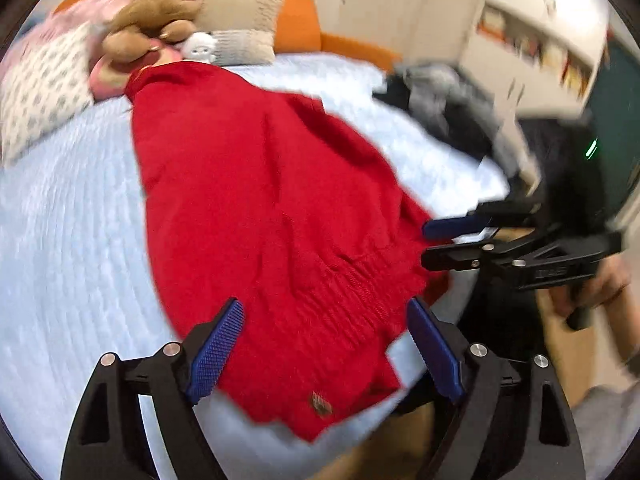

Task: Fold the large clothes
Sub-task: 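Grasp the ribbed hem of the sweater with both tools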

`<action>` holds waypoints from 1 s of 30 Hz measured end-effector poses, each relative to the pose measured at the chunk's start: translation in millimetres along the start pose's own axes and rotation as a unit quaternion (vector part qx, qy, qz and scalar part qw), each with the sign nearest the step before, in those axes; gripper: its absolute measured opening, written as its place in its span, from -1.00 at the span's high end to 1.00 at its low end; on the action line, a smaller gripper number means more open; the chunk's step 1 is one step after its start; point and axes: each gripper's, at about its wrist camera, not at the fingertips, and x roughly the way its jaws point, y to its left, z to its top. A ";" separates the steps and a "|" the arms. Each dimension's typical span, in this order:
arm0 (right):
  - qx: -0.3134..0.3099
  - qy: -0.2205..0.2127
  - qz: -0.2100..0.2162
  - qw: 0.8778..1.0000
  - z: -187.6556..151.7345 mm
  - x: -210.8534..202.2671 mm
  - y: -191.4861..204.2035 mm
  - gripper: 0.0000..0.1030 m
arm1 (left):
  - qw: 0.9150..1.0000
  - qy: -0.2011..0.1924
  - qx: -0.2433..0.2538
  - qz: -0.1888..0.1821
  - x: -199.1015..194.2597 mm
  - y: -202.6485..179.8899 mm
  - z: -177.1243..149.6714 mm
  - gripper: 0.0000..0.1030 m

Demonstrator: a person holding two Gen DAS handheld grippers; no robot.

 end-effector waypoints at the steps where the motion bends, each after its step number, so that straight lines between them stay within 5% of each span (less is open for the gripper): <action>1: -0.001 0.011 -0.007 1.000 -4.1 -0.7 -3.5 0.18 | 1.000 -0.006 -0.016 -0.017 -7.4 5.3 -3.2 -0.65; 4: 0.003 0.039 0.002 0.999 -10.8 14.1 -13.0 0.17 | 0.999 0.024 -0.036 -0.018 7.2 17.0 -16.1 -0.65; 9: -0.023 0.051 -0.015 0.998 -0.3 17.6 0.2 0.15 | 0.996 0.052 0.054 0.057 30.0 -10.1 -23.5 -0.79; 11: 0.011 0.048 0.030 0.998 2.8 7.4 -11.1 -0.06 | 0.995 0.066 0.056 0.054 24.0 -9.9 -19.9 -0.78; 14: 0.113 0.062 0.106 0.986 2.9 -3.6 -39.2 -0.38 | 0.996 0.089 -0.032 0.001 1.1 19.8 -16.1 -0.78; 18: 0.210 0.090 0.150 0.962 -3.5 1.4 -72.1 -0.43 | 0.974 0.117 -0.185 -0.065 -10.2 76.7 -19.9 -0.79; 22: 0.287 0.131 0.203 0.927 -18.2 25.1 -90.5 -0.50 | 0.954 0.131 -0.254 -0.096 12.4 102.2 -25.5 -0.79; 30: 0.361 0.133 0.242 0.890 -23.1 44.0 -104.9 -0.72 | 0.924 0.145 -0.317 -0.160 55.7 102.9 -29.6 -0.86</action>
